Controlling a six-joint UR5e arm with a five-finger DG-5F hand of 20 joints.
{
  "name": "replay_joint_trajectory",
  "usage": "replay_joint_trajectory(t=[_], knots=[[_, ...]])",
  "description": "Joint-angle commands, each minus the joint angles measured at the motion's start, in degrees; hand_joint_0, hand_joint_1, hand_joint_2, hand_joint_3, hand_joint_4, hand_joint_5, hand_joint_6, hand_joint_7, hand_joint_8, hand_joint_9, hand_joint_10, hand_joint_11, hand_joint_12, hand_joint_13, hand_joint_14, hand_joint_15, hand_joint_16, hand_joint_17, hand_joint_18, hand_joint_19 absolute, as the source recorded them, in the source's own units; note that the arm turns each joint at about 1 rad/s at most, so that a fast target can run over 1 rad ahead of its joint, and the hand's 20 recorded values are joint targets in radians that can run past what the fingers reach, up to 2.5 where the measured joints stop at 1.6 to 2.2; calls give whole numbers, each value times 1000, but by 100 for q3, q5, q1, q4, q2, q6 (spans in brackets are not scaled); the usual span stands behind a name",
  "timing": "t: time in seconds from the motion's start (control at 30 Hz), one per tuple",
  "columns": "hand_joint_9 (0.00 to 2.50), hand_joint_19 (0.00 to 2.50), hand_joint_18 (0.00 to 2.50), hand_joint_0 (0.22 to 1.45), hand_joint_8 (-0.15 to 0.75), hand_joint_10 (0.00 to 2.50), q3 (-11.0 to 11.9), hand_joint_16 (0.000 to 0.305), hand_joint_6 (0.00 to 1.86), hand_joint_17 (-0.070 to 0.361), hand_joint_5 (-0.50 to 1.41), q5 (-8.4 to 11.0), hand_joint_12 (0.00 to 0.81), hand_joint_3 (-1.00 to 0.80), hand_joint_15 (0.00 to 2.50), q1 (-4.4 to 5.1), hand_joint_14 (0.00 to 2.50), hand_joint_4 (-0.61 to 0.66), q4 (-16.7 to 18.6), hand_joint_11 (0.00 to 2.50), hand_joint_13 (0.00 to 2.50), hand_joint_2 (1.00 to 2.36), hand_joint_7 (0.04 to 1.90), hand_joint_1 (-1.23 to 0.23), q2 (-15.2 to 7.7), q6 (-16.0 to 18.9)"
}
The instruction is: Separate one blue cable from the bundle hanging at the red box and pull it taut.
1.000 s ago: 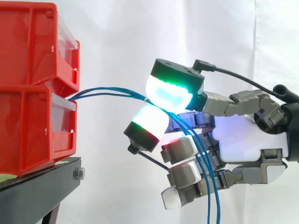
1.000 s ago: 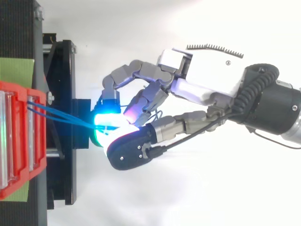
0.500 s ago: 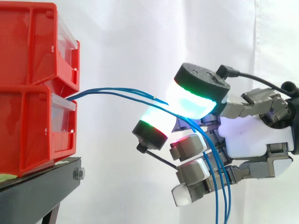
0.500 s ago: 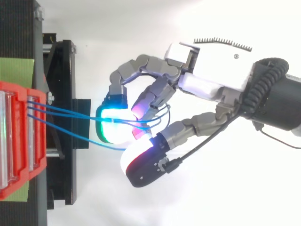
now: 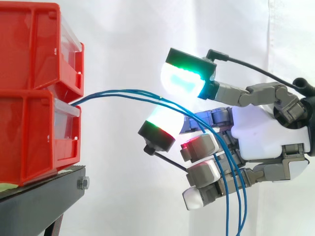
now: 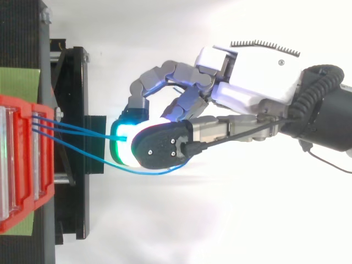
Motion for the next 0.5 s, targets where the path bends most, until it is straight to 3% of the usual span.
replay_joint_trajectory(t=[0.0, 0.17, 0.27, 0.47], knots=[[1164, 663, 672, 604, 268, 22, 24, 46, 902, 104, -164, 0, 343, -500, 1038, -1, 29, 32, -61, 1267, 1005, 1000, 1021, -504, 20, 0], [1118, 665, 663, 604, 271, 21, 24, 47, 909, 106, -169, 18, 346, -334, 1030, -1, 28, 56, -149, 1253, 995, 1014, 1082, -611, 64, 0], [1093, 655, 659, 613, 271, 20, 24, 48, 934, 107, -180, 18, 349, -272, 1031, -1, 29, 56, -228, 1240, 988, 1018, 1027, -695, 91, 0], [1062, 637, 659, 680, 264, 19, 24, 47, 949, 107, -192, 18, 344, -368, 1013, -1, 29, 5, -280, 1230, 975, 1011, 994, -763, 91, 0]])
